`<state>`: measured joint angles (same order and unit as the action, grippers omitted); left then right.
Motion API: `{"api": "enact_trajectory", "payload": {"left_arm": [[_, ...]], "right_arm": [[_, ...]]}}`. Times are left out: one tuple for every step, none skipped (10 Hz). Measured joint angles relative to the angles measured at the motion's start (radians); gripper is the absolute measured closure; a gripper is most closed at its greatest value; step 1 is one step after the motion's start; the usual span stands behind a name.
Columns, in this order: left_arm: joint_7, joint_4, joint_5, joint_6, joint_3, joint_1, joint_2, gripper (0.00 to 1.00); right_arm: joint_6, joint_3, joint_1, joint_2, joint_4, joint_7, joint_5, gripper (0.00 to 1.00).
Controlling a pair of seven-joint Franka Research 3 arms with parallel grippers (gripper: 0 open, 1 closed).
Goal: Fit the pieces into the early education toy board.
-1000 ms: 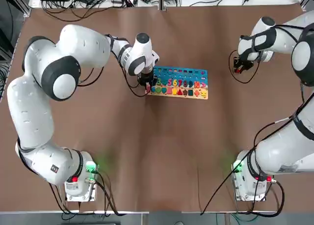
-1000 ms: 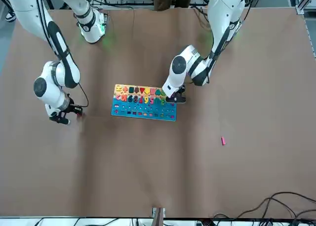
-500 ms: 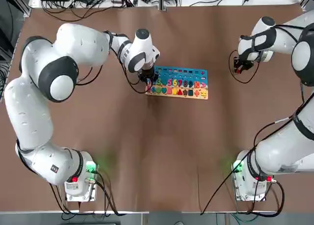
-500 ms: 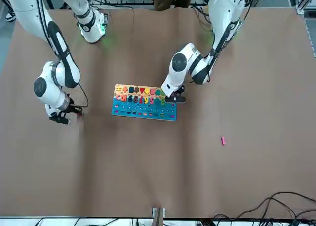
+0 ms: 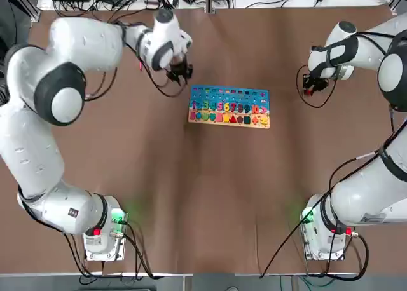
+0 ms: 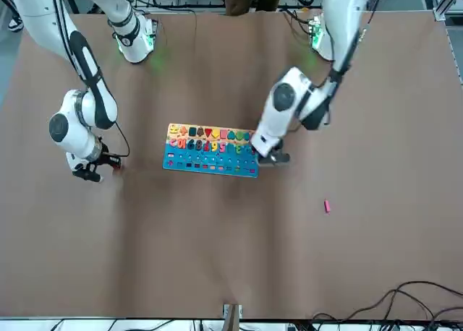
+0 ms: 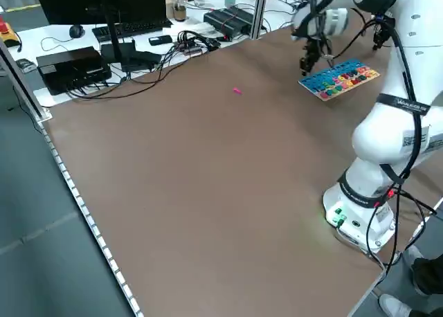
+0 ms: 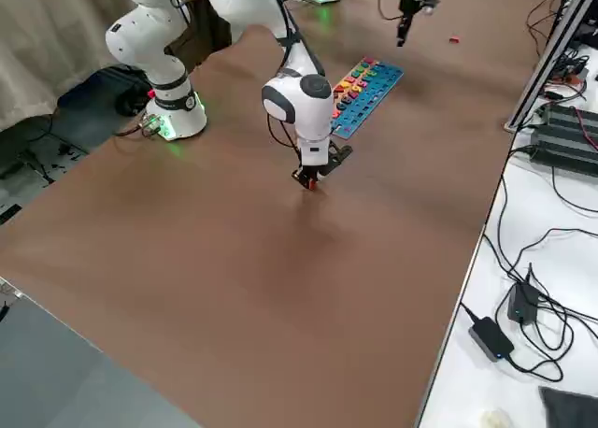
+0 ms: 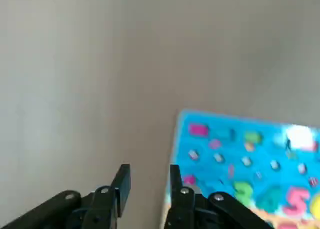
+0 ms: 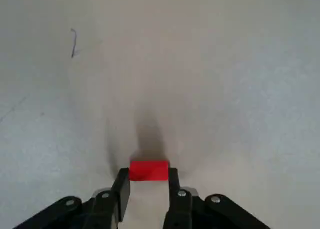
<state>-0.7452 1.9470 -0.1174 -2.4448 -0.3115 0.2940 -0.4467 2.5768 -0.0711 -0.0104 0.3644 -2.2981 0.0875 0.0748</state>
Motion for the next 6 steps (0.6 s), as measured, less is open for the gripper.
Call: {"api": "enact_trajectory", "payload": {"left_arm": [[0.052, -0.002, 0.000, 0.001, 0.001, -0.070, 0.006, 0.59], [0.112, -0.002, 0.000, 0.003, 0.002, -0.141, 0.007, 0.59], [0.170, -0.003, 0.000, 0.004, 0.004, -0.207, 0.005, 0.59], [0.211, -0.007, 0.000, 0.004, 0.005, -0.263, -0.001, 0.59], [0.234, -0.016, -0.006, 0.004, 0.009, -0.304, -0.016, 0.59], [0.256, -0.025, -0.024, 0.004, 0.014, -0.342, -0.035, 0.59]], "right_arm": [[-0.025, 0.003, -0.009, -0.011, 0.000, 0.000, 0.000, 0.65], [-0.052, 0.007, -0.024, -0.030, 0.001, 0.006, 0.000, 0.65], [-0.079, 0.011, -0.046, -0.053, 0.001, 0.028, 0.000, 0.65], [-0.103, 0.013, -0.082, -0.080, 0.001, 0.059, 0.000, 0.65], [-0.123, 0.015, -0.125, -0.105, 0.001, 0.100, 0.000, 0.65], [-0.131, 0.018, -0.172, -0.121, 0.000, 0.148, 0.000, 0.65]]}}
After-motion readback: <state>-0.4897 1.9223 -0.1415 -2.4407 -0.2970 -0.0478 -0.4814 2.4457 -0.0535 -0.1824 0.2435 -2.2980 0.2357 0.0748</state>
